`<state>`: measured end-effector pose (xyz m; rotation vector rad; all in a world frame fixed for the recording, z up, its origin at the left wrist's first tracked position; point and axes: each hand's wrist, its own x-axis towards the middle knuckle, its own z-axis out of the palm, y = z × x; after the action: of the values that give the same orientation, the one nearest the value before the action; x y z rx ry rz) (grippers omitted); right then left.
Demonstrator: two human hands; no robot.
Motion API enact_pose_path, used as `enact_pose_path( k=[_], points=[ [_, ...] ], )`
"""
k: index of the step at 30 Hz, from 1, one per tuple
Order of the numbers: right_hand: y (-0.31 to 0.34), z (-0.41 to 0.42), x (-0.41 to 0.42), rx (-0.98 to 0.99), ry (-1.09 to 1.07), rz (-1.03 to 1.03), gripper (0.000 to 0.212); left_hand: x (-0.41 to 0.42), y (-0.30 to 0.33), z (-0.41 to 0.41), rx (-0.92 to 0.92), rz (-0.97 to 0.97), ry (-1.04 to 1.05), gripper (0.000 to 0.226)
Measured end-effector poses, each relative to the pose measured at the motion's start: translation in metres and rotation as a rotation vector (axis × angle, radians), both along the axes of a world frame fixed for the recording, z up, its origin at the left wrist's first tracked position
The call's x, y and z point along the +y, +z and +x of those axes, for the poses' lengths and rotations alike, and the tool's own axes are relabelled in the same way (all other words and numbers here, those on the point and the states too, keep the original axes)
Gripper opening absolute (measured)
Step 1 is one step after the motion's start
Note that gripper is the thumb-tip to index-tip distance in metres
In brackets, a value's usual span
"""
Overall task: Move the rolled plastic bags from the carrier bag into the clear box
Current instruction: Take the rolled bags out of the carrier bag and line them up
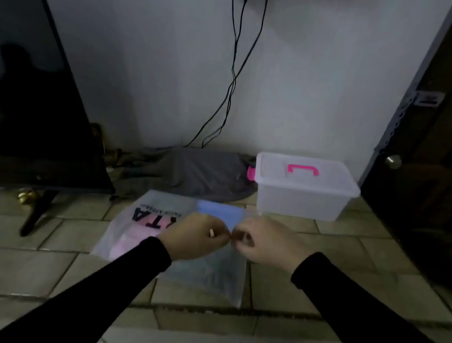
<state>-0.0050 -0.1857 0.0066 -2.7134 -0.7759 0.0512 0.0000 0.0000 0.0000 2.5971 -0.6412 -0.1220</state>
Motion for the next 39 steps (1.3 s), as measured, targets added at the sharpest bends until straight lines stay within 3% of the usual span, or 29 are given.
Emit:
enact_pose_path(
  k=[4, 11, 16, 21, 26, 33, 39],
  points=[
    [-0.030, -0.016, 0.004, 0.066, 0.034, -0.035, 0.018, 0.005, -0.034, -0.015, 0.052, -0.020, -0.037, 0.018],
    [-0.070, -0.034, -0.009, 0.071, 0.041, 0.111, 0.014, 0.011, -0.067, -0.028, -0.069, -0.063, -0.182, 0.016],
    [-0.097, -0.049, -0.019, 0.062, 0.041, 0.125, 0.029, 0.009, -0.082, -0.029, -0.153, -0.016, -0.208, 0.030],
    [-0.118, -0.047, -0.017, -0.009, -0.015, 0.181, 0.018, 0.000, -0.085, -0.030, -0.222, 0.089, -0.187, 0.054],
    [-0.119, -0.042, -0.011, -0.055, -0.060, 0.251, 0.020, -0.007, -0.089, -0.029, -0.239, 0.116, -0.138, 0.041],
    [-0.127, -0.041, -0.003, -0.067, -0.175, 0.394, 0.006, -0.004, -0.083, -0.021, -0.068, 0.081, -0.157, 0.026],
    [-0.130, -0.053, -0.001, -0.042, -0.169, 0.496, 0.018, 0.001, -0.082, -0.022, -0.042, 0.057, -0.209, 0.023]
  ],
)
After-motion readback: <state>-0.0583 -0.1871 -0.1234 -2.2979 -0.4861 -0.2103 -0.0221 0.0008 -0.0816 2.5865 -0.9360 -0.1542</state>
